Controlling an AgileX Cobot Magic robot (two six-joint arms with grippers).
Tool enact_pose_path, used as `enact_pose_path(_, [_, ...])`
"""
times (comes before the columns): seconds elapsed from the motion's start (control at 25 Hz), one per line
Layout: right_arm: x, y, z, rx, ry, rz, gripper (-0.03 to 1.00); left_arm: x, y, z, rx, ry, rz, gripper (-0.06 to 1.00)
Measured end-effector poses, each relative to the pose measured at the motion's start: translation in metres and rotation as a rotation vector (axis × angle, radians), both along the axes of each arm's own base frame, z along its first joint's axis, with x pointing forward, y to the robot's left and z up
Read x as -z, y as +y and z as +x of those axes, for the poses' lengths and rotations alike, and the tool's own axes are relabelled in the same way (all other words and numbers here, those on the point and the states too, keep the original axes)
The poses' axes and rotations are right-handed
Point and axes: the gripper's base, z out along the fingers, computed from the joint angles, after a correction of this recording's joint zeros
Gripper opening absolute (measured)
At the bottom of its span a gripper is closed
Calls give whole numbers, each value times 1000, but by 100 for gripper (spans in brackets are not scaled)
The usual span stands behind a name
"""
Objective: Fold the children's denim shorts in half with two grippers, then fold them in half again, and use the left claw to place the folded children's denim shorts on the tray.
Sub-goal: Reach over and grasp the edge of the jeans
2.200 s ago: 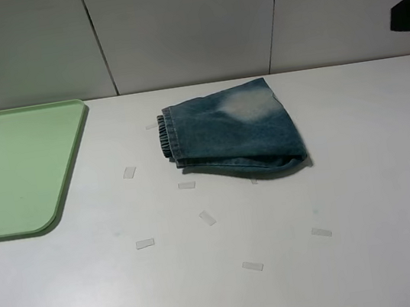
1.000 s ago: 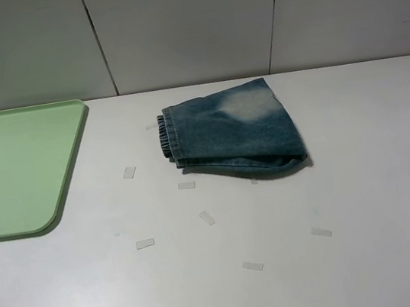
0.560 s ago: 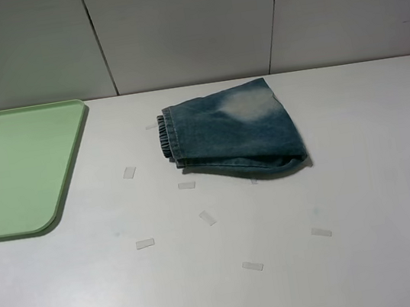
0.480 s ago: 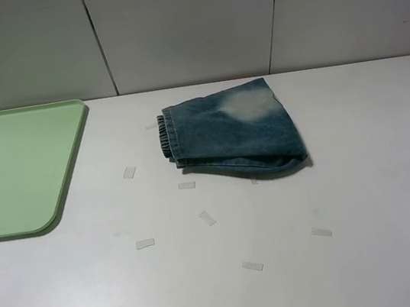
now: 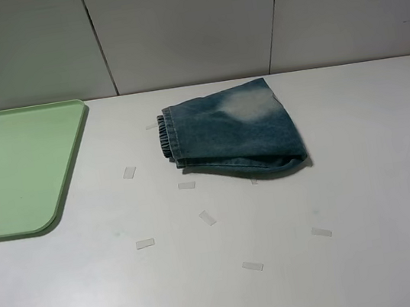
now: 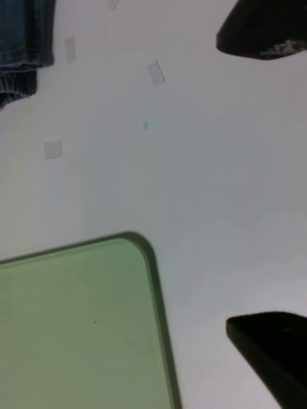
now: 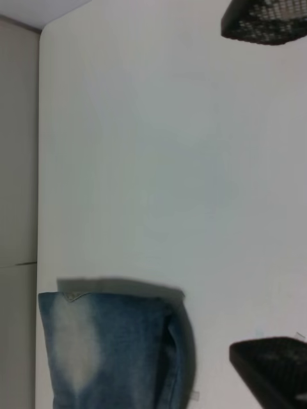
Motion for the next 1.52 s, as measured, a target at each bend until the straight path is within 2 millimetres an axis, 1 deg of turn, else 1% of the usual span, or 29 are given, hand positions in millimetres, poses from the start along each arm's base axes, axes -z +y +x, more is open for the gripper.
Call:
enact_pose_path(0.92, [0, 0, 0, 0, 0, -1, 69, 0, 0, 0, -1, 0, -1, 79])
enact_pose_path(1.12, [0, 0, 0, 0, 0, -1, 69, -1, 0, 0, -36, 9, -56, 79])
enact_pose_path(1.2, [0, 0, 0, 0, 0, -1, 69, -5, -1, 1, -49, -23, -83, 79])
enact_pose_path(1.28, [0, 0, 0, 0, 0, -1, 69, -11, -2, 3, -57, -81, -137, 79])
enact_pose_path(1.36, [0, 0, 0, 0, 0, -1, 69, -18, -6, 10, -50, -121, -192, 79])
enact_pose_path(1.4, [0, 0, 0, 0, 0, -1, 69, -20, -8, 15, -46, -119, -212, 79])
enact_pose_path(1.52, [0, 0, 0, 0, 0, -1, 69, -25, -13, 38, -52, -74, -237, 79])
